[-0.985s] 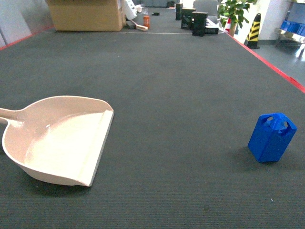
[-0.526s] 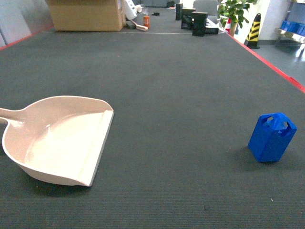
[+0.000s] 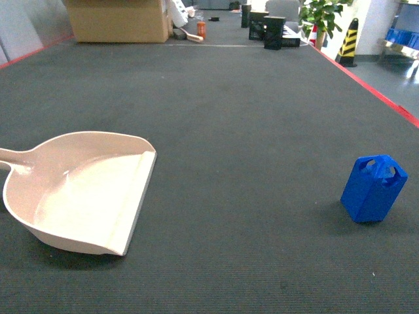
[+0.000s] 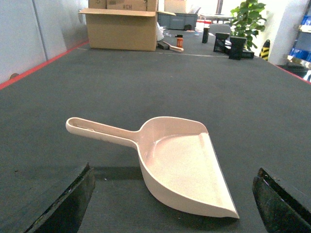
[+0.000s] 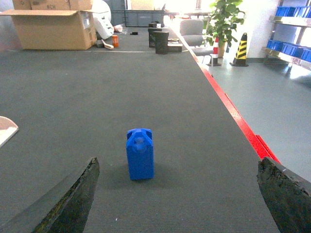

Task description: Place part in tray to right shelf

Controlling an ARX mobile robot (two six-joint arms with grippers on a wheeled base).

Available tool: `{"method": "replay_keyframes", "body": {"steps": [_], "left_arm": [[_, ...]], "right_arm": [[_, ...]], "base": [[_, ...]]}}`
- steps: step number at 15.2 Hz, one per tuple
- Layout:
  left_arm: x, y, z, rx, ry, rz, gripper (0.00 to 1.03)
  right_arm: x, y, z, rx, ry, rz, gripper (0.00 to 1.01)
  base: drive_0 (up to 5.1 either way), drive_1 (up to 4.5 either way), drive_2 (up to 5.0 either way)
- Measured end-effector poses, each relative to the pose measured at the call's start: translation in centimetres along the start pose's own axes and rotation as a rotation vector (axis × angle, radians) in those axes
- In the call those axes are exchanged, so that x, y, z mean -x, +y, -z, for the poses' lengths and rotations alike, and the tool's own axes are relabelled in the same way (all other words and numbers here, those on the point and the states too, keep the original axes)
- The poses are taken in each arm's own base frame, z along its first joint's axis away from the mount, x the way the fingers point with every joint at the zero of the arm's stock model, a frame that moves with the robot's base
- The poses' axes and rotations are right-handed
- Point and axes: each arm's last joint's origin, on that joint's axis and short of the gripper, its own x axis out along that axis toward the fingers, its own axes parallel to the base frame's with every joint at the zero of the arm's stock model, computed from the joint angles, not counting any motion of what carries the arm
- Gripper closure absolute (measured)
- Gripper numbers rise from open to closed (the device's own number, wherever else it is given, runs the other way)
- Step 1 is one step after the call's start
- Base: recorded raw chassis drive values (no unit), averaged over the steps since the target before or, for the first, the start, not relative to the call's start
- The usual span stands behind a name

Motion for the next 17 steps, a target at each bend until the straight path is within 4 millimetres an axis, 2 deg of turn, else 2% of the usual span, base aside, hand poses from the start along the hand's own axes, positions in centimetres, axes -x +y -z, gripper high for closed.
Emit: {"method": "replay_keyframes", "body": {"steps": [17], "left_arm": [[0.00, 0.00, 0.00, 0.000, 0.000, 0.000, 0.05]], "right_arm": [[0.00, 0.00, 0.00, 0.000, 0.000, 0.000, 0.03]], "base": [[0.0, 0.00, 0.0]]}}
